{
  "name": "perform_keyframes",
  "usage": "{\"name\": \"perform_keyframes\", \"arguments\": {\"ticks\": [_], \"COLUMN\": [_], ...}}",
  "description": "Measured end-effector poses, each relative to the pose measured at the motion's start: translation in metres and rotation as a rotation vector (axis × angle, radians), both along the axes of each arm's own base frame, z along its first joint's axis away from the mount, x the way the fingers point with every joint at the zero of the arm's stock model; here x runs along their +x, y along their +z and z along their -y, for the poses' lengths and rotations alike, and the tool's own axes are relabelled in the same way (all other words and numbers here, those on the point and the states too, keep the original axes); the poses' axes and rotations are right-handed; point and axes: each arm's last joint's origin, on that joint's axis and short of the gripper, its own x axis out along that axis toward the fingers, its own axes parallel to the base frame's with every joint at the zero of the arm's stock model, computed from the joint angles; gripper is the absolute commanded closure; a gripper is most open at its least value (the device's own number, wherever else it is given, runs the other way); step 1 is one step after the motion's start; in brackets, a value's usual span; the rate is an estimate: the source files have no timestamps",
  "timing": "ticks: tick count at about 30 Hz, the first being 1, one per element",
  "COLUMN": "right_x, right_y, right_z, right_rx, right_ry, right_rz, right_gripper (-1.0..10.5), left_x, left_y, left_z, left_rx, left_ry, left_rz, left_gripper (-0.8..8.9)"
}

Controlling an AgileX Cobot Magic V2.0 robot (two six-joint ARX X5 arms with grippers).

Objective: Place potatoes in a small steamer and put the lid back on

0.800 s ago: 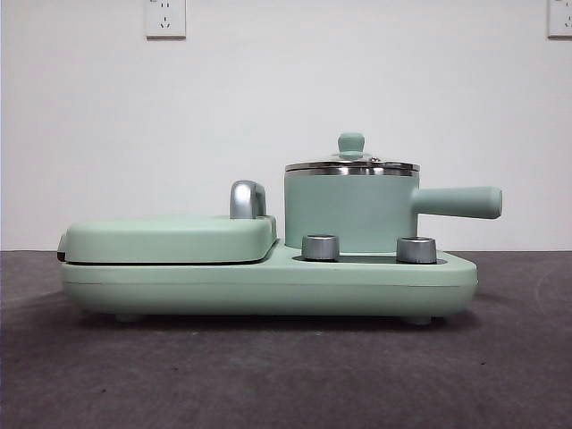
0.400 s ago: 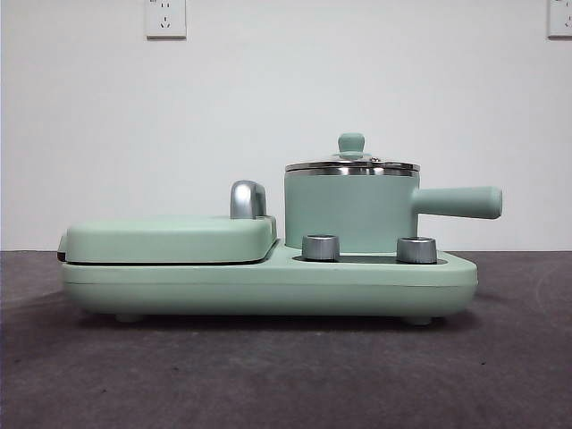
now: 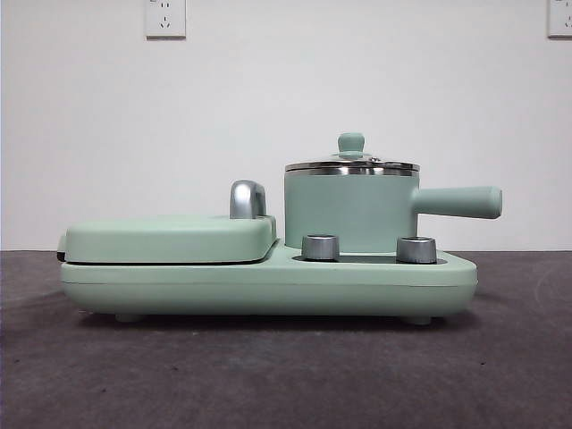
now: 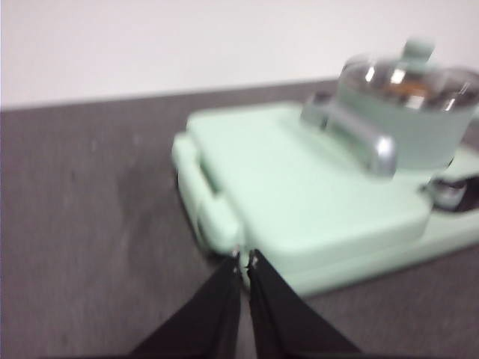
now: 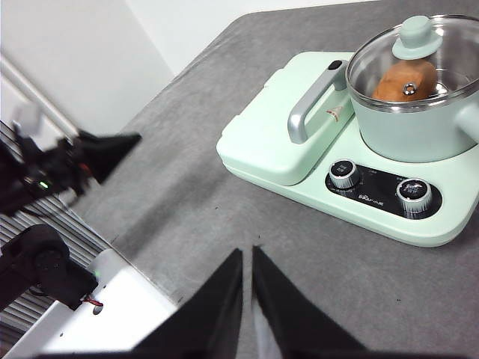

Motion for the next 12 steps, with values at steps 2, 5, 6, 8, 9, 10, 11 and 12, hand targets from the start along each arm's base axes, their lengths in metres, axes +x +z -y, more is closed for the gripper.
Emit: {"name": "perform_keyframes", "arguments": {"ticks": [2,5,6,8,9,10,11,12], "right_x": [0.0,0.0,0.0,0.0,0.0,0.0,0.0,0.0], "right_y": [0.0,0.0,0.0,0.0,0.0,0.0,0.0,0.0], "right_z": [0.0,0.0,0.0,0.0,0.0,0.0,0.0,0.0], "right_rx": [0.0,0.0,0.0,0.0,0.0,0.0,0.0,0.0], "right_ry": [0.0,0.0,0.0,0.0,0.0,0.0,0.0,0.0], "right_rz": [0.0,0.0,0.0,0.0,0.0,0.0,0.0,0.0], "right_gripper": [9.3,9.3,9.3,9.3,9.3,9.3,9.3,9.3], "left_x": [0.001,0.003,0.004,0.006,0.007,0.008,0.008,0.008], "left_y": [-0.016,-0.03,-0.033,-0.043,-0.043,-0.044,-0.044,-0.044], "left_z": [-0.001,-0.002,-0.003,-0.005,-0.006,-0.007,-0.007,-0.008], "left_rx": [0.001,0.001,-0.003,-0.025,-0.036,-0.046,-0.053,-0.058], "left_ry": [0.007,0.054,0.085,0.162,0.19,0.219,0.242,0.255], "left_rz": [-0.018,-0.014,-0.015,-0.026,-0.021,-0.018,-0.015,-0.01], "left_gripper": [7.94,7.94,7.94,7.94,7.94,7.94,7.94,7.94]}}
